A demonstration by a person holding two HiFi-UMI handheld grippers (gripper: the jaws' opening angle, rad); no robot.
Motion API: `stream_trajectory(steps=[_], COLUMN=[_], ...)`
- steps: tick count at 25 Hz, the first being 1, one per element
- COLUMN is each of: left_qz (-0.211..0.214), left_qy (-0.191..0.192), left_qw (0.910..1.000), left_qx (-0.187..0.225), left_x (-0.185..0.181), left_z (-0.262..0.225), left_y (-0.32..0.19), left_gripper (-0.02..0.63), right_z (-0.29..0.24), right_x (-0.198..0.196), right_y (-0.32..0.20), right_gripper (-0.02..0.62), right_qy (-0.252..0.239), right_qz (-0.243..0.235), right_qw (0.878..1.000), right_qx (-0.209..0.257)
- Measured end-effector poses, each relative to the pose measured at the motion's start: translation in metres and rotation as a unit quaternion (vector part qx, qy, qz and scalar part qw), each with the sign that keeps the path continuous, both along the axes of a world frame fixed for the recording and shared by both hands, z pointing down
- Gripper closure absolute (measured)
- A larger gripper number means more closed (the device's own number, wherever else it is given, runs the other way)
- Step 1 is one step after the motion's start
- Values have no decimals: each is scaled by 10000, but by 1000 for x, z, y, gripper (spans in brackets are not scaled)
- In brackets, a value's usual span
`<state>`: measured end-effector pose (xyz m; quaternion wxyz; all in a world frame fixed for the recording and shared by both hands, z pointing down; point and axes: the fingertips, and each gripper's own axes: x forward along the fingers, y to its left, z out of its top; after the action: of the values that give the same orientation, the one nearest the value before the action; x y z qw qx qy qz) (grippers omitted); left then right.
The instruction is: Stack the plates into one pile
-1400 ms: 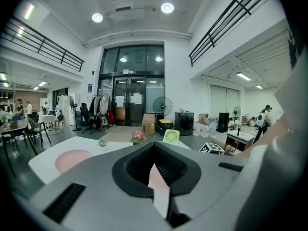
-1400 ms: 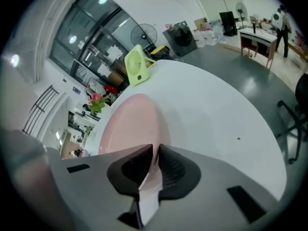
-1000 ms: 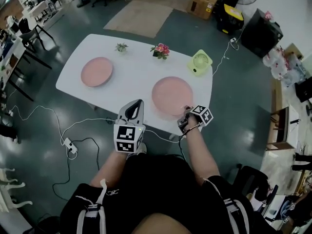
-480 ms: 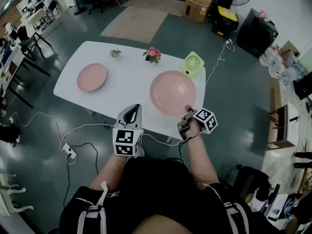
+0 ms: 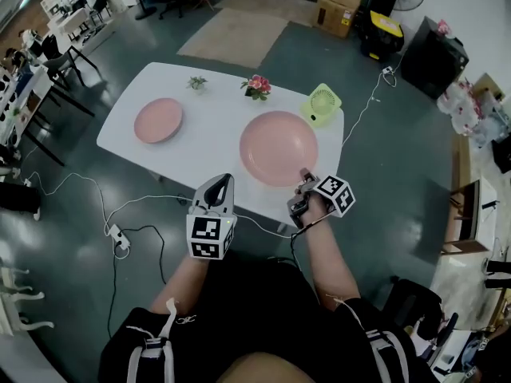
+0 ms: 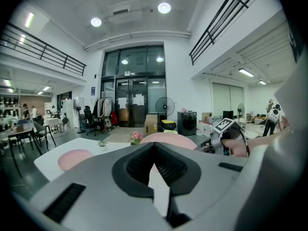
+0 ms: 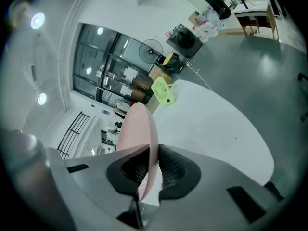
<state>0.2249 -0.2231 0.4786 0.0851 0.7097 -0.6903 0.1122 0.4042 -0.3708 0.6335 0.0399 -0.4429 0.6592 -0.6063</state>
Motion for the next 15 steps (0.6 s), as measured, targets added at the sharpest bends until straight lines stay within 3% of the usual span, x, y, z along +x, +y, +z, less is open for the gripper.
stream_trajectory(steps=[5, 10, 15], left_qz=[-396, -1005, -1933], left_qy=[-11, 47, 162], left_qw=[9992, 9948, 9807], left_qx=[86, 136, 236], left_x=[-55, -165, -274], left_z=[-6, -12, -9], left_y=[22, 62, 113], left_gripper=[592, 592, 592], right_z=[-9, -22, -20], right_x=[-73, -203, -340], right_y=[7, 19, 36], right_gripper=[535, 535, 535], right_qy=[-98, -262, -285], right_qz=[-433, -893, -1607], right_qw=[9990, 9956, 9866], right_qx=[53, 60, 31])
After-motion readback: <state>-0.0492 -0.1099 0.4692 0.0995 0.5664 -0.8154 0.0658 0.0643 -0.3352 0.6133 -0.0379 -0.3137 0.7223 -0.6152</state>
